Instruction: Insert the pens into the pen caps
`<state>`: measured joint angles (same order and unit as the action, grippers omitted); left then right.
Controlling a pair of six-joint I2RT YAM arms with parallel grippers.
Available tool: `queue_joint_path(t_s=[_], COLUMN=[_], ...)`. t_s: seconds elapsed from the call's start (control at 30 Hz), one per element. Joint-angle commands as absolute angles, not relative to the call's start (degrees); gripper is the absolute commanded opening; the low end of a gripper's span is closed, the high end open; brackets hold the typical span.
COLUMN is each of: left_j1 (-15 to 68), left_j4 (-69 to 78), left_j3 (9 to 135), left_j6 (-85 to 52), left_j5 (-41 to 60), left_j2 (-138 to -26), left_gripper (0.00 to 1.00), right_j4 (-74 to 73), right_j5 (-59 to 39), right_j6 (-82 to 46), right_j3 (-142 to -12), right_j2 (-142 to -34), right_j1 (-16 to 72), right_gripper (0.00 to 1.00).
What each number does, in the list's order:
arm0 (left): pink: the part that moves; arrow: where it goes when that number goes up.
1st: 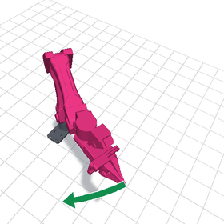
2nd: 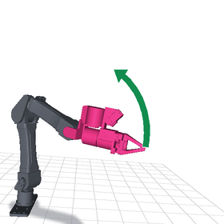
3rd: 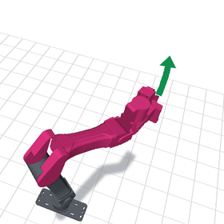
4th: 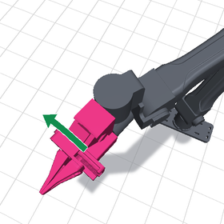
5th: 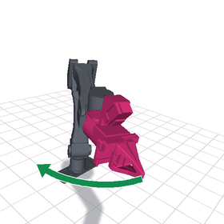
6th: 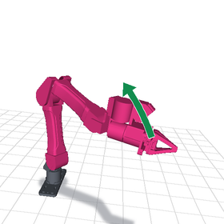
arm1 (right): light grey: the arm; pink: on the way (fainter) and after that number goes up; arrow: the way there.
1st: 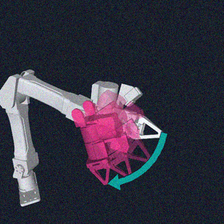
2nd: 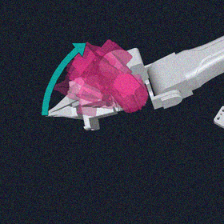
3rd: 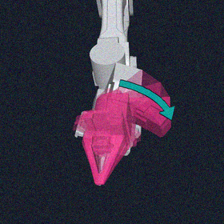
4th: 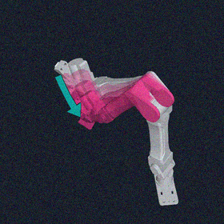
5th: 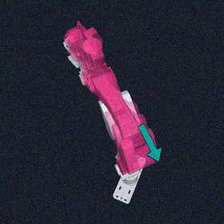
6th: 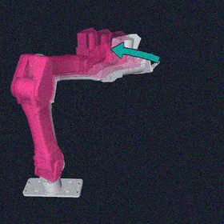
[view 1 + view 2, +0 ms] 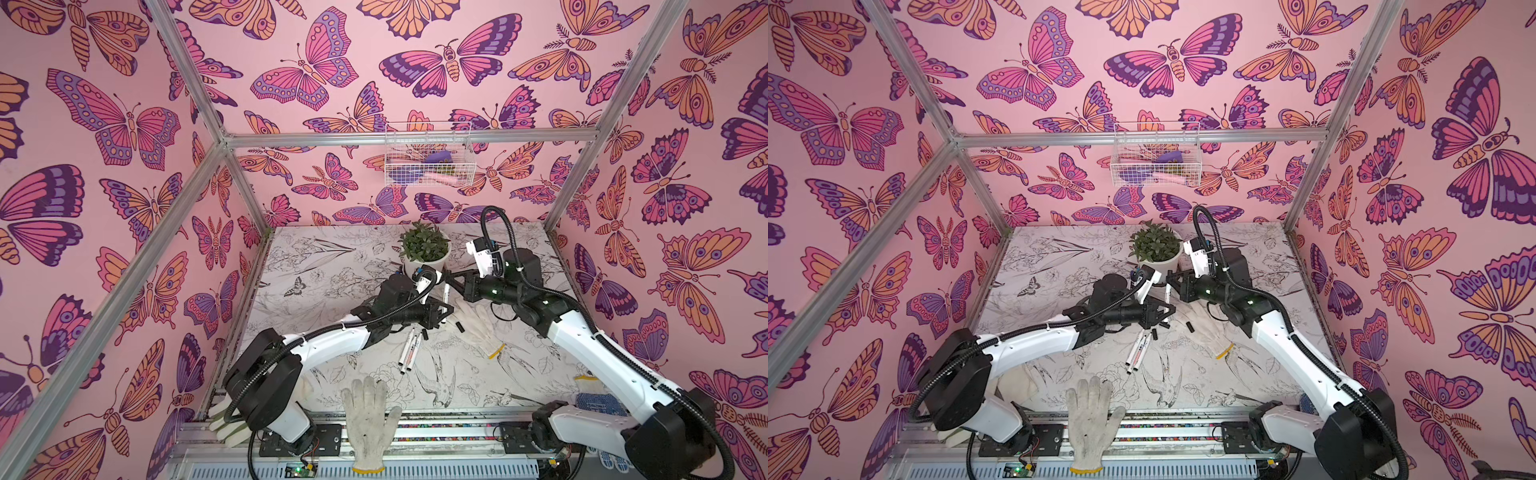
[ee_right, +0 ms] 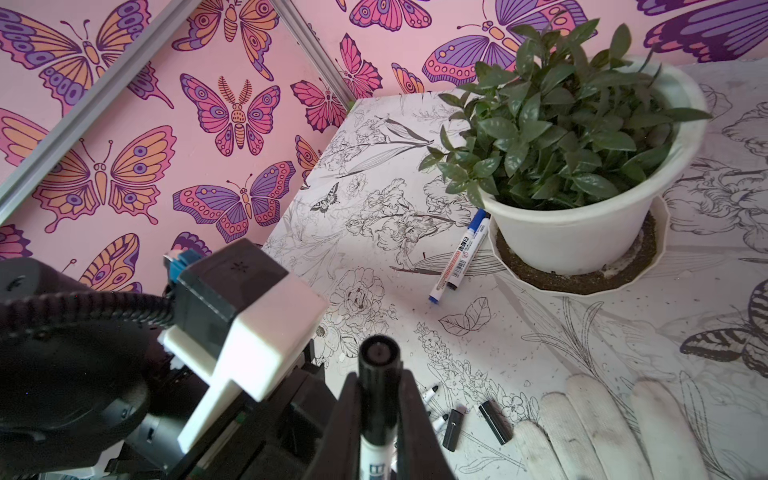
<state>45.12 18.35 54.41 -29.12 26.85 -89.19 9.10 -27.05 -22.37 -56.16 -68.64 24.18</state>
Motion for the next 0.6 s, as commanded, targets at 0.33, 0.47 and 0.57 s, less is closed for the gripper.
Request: queue_joint_path(t_s=[0.33,0.47,0.57], left_j1=[39.5,39.5,39.5], left_j4=[21.2,20.8,20.4], left_j3=[56.7,57.1,57.3], left_j6=[-34.9,-35.5,-35.5], left_j5=[12.7,13.7,14.5], left_j2=[-87.1,-88.2,-89.1], left_gripper=[0.0,0.0,0.0], right_j4=[12.1,9.9,7.5], right_j5=[-44.2,-46.4,-47.5], right_j6=[-30.9,-32.4,-34.7], right_j3=[-51.1,-51.1,-51.3], right_j2=[-69.0,-68.6,-68.8], right_j1=[20.7,20.7,19.9], right_gripper=[0.0,0.0,0.0])
